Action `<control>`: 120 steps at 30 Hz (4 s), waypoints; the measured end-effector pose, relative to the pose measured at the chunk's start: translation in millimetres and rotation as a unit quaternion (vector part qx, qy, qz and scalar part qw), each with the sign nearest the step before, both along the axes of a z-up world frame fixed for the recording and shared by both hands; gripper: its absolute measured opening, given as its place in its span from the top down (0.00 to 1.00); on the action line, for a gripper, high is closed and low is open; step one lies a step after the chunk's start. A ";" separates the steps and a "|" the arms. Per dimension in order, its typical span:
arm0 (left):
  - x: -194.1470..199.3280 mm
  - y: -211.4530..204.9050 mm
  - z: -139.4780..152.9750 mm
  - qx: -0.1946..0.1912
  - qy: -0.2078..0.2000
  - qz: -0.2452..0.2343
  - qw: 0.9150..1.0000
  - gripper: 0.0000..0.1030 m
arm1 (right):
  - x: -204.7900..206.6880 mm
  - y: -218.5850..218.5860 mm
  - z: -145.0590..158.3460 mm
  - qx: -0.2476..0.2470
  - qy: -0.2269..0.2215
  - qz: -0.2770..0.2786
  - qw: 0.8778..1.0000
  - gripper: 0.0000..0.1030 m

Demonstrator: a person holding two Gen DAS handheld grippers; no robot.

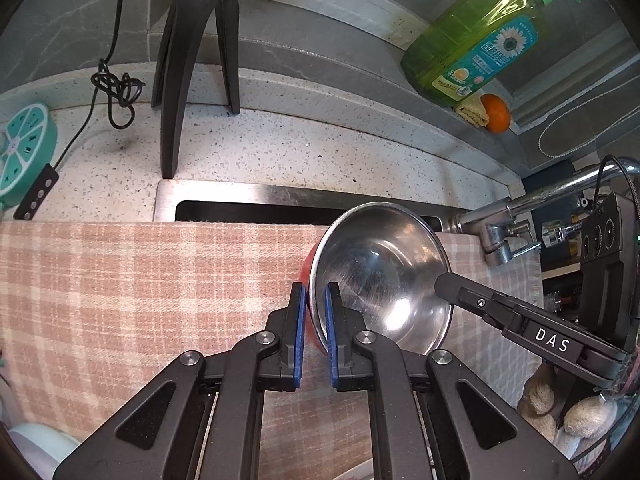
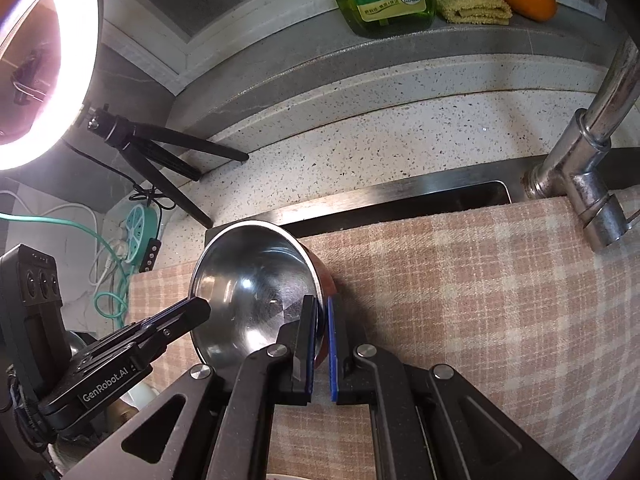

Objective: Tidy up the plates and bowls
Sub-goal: 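Lift the red-bottomed bowl and carry it over the large steel bowl, then lower the red-bottomed bowl into the large steel bowl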

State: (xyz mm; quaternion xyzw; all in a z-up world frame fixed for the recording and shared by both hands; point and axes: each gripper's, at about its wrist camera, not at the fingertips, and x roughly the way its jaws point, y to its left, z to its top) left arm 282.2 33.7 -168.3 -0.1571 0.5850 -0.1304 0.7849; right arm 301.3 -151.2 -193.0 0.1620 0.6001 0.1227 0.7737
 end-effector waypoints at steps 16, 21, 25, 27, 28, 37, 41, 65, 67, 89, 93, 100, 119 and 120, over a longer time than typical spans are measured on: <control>-24.8 -6.3 32.3 -0.012 -0.025 0.000 1.000 0.93 | -21.3 -11.9 31.8 0.008 -0.018 0.004 1.000 0.95; -38.7 -10.3 45.9 -0.019 -0.036 -0.002 0.999 0.93 | -34.9 -19.5 46.9 0.011 -0.027 0.007 1.000 0.95; -51.6 -19.1 57.3 -0.019 -0.046 -0.006 0.999 0.93 | -48.2 -28.7 57.7 0.013 -0.031 0.007 0.999 0.95; -58.2 -23.9 62.2 -0.019 -0.050 -0.008 0.999 0.93 | -53.7 -32.5 61.3 0.013 -0.033 0.008 0.999 0.95; -61.1 -26.1 64.4 -0.019 -0.052 -0.009 0.998 0.93 | -57.2 -34.2 63.0 0.012 -0.034 0.008 0.999 0.95; -92.6 -50.5 78.9 -0.024 -0.064 -0.017 0.998 0.93 | -88.7 -59.5 78.8 0.014 -0.043 0.009 0.999 0.95; -108.4 -64.3 83.1 -0.025 -0.070 -0.023 0.997 0.93 | -104.5 -73.1 83.2 0.013 -0.044 0.010 0.999 0.95; -183.6 -140.8 79.6 -0.042 -0.063 -0.063 0.995 0.92 | -189.2 -152.4 85.2 0.001 -0.034 -0.015 0.999 0.95; -188.4 -145.3 79.4 -0.042 -0.062 -0.065 0.995 0.92 | -194.8 -158.0 83.2 0.001 -0.032 -0.016 0.999 0.95; -214.4 -184.8 52.3 -0.041 -0.027 -0.085 0.995 0.92 | -228.3 -194.8 51.9 -0.001 0.001 -0.024 1.000 0.95; -216.7 -188.2 46.4 -0.039 -0.020 -0.087 0.995 0.92 | -231.6 -197.6 45.7 -0.002 0.008 -0.022 1.000 0.95; -223.1 -193.7 33.7 -0.028 -0.005 -0.094 0.995 0.92 | -236.5 -198.7 32.8 -0.007 0.021 -0.016 1.000 0.95; -222.2 -202.9 8.5 0.001 0.020 -0.107 0.994 0.92 | -235.0 -196.1 10.5 -0.028 0.038 -0.006 0.999 0.95; -222.3 -202.7 8.1 0.002 0.020 -0.107 0.994 0.92 | -234.4 -195.5 9.7 -0.029 0.039 -0.004 0.999 0.95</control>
